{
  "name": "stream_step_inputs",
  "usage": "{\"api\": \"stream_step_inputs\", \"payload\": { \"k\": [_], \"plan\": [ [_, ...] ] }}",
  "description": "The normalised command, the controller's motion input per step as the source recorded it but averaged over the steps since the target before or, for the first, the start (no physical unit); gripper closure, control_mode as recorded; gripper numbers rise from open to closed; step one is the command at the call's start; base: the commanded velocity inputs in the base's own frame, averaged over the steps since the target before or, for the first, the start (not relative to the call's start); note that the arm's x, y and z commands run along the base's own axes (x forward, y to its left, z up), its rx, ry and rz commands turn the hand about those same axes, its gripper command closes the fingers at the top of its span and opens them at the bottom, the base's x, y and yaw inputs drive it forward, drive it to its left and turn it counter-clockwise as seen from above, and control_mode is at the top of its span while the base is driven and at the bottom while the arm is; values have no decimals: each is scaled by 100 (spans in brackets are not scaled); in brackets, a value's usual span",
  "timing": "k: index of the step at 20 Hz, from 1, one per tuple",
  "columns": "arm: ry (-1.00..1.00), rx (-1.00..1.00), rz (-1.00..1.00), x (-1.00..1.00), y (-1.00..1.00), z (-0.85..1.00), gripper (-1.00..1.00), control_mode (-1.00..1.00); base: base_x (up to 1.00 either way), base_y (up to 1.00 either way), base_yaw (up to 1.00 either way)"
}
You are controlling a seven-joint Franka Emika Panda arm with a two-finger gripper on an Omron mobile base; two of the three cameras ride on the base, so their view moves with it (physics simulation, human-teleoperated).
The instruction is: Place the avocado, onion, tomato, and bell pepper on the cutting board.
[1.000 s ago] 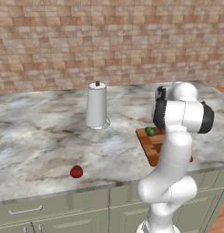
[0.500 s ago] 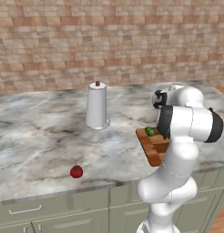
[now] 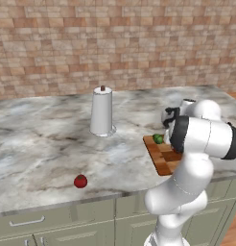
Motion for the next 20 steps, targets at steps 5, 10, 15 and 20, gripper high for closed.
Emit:
{"api": "stream_step_inputs", "payload": {
  "k": [5, 10, 15, 20],
  "plan": [
    [-5, 0, 0, 0, 0, -5, 100, -100, 0, 0, 0],
    [0, 0, 0, 0, 0, 0, 100, -100, 0, 0, 0],
    [0, 0, 0, 0, 0, 0, -100, -100, 0, 0, 0],
    [0, 0, 0, 0, 0, 0, -100, -100, 0, 0, 0]
  ]
}}
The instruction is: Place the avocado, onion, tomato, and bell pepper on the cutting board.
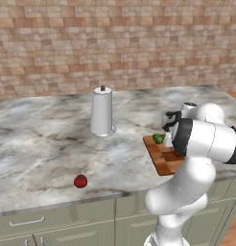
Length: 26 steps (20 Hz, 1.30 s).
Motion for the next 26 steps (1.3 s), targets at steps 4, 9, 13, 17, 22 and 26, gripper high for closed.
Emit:
{"api": "stream_step_inputs", "payload": {
  "k": [4, 9, 13, 17, 22, 26],
  "plan": [
    [0, 0, 0, 0, 0, 0, -100, -100, 0, 0, 0],
    [0, 0, 0, 0, 1, 0, -100, -100, 0, 0, 0],
    [0, 0, 0, 5, 22, 2, -100, -100, 0, 0, 0],
    [0, 0, 0, -3, 53, 44, -100, -100, 0, 0, 0],
    [0, 0, 0, -8, 62, 48, -100, -100, 0, 0, 0],
    [-3, 0, 0, -2, 54, 38, -100, -100, 0, 0, 0]
  ]
}}
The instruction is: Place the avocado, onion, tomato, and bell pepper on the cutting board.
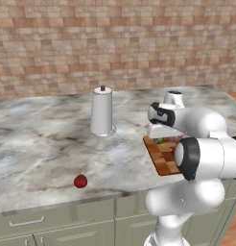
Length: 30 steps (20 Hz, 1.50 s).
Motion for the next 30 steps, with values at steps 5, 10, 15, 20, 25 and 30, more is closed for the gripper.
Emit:
{"api": "stream_step_inputs", "payload": {
  "k": [5, 10, 15, 20, 25, 30],
  "plan": [
    [-1, 0, 0, -9, 56, 15, -100, -100, 0, 0, 0],
    [0, 0, 0, -2, 47, 0, -100, -100, 0, 0, 0],
    [0, 0, 0, -10, 49, 0, -100, -100, 0, 0, 0],
    [0, 1, 0, -19, 64, 0, -100, -100, 0, 0, 0],
    [0, 5, 0, -42, 67, 0, -100, -100, 0, 0, 0],
    [0, 1, 0, -46, 78, 0, -100, -100, 0, 0, 0]
  ]
}}
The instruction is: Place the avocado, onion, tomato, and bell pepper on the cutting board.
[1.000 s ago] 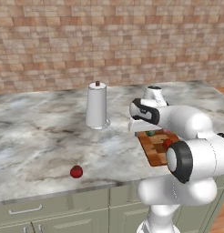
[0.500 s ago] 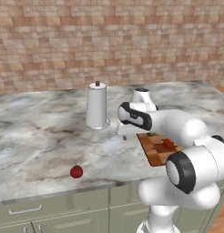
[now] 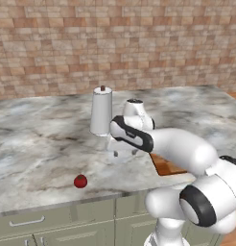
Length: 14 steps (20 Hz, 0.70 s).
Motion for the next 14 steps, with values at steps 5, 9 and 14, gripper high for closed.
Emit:
{"api": "stream_step_inputs", "payload": {
  "k": [5, 9, 14],
  "plan": [
    [0, 0, 0, -34, 82, 3, -100, -100, 0, 0, 0],
    [4, 0, 0, -7, 77, 20, -100, -100, 0, 0, 0],
    [10, 0, 0, 0, 62, 42, -100, -100, 0, 0, 0]
  ]
}}
